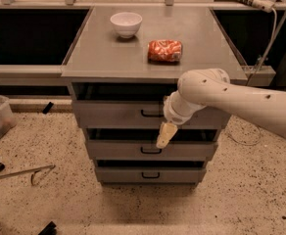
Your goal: Open top drawer
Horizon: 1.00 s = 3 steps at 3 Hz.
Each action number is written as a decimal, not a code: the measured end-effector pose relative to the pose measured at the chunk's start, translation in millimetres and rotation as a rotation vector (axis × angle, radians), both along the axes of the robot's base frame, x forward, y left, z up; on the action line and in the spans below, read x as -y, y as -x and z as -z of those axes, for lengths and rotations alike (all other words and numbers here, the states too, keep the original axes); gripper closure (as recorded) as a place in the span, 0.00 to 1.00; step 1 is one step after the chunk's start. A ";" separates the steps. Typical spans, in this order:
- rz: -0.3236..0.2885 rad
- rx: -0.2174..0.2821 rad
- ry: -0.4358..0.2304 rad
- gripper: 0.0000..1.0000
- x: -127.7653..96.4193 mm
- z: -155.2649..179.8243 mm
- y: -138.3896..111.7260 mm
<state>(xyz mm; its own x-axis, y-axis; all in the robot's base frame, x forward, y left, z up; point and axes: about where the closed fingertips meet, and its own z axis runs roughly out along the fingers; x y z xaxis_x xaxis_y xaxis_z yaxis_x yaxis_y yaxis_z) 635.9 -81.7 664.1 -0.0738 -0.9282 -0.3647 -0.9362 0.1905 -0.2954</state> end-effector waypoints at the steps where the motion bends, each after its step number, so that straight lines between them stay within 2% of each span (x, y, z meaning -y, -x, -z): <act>1: -0.004 -0.062 0.041 0.00 -1.5 21.5 -4.1; 2: -0.004 -0.062 0.041 0.00 -1.3 16.9 -4.0; 3: -0.011 -0.137 0.027 0.00 10.1 7.6 8.6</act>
Offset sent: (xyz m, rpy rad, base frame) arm -0.0063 0.0028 -0.0485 -0.1346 0.2588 0.0773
